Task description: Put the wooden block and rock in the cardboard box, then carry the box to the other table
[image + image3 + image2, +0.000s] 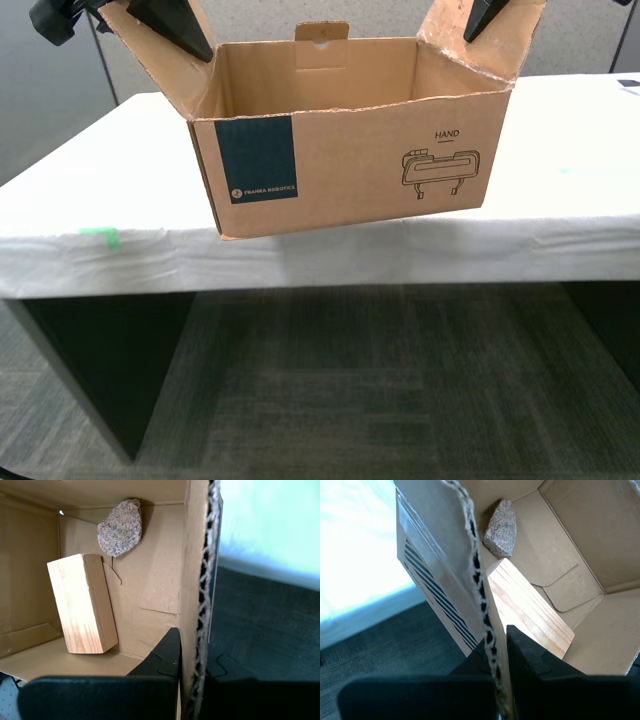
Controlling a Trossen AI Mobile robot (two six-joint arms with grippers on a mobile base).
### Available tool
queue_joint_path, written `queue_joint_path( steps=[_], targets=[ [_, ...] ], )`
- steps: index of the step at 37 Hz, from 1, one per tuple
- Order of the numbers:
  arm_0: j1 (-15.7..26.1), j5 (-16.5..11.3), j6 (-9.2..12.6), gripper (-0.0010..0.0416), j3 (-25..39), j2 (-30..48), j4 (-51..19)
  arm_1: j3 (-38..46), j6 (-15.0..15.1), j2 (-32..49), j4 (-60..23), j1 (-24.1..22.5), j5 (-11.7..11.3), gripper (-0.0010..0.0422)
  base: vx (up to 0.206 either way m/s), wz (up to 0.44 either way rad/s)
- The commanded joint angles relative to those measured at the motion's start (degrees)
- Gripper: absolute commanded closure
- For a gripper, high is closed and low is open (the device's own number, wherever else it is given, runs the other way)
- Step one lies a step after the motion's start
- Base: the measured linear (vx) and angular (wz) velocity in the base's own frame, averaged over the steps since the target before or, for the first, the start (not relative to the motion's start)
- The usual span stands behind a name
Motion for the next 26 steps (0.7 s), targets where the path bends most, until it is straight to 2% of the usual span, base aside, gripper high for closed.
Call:
queue_joint_path(
  steps=[1,10,15,17,23,26],
  targets=[
    [0.0,0.0,-0.6,0.0406,0.1,0.0,0.4,0.1,-0.1,0.0,-0.2,0.0,0.6,0.0413,0.211,0.005],
    [0.3,0.0,-1.2,0.0406,0.1,0.0,0.5,0.1,0.9,0.0,0.2,0.0,-0.1,0.0413,0.209,0.019],
    [0.4,0.0,-1.3,0.0406,0.1,0.0,0.4,0.1,-1.0,0.0,0.4,0.1,-0.3,0.0413,0.211,0.031],
    [0.5,0.0,-1.2,0.0406,0.1,0.0,0.3,0.1,-0.8,0.0,0.4,0.2,-0.2,0.0413,0.214,0.029],
    [0.8,0.0,0.0,0.0406,0.1,0.0,-0.3,0.1,0.1,0.0,0.3,0.3,-0.2,0.0413,0.211,0.024],
    [1.2,0.0,1.8,0.0406,0.1,0.0,-0.7,0.1,1.9,0.0,0.3,0.4,-0.2,0.0413,0.212,0.021]
  ],
)
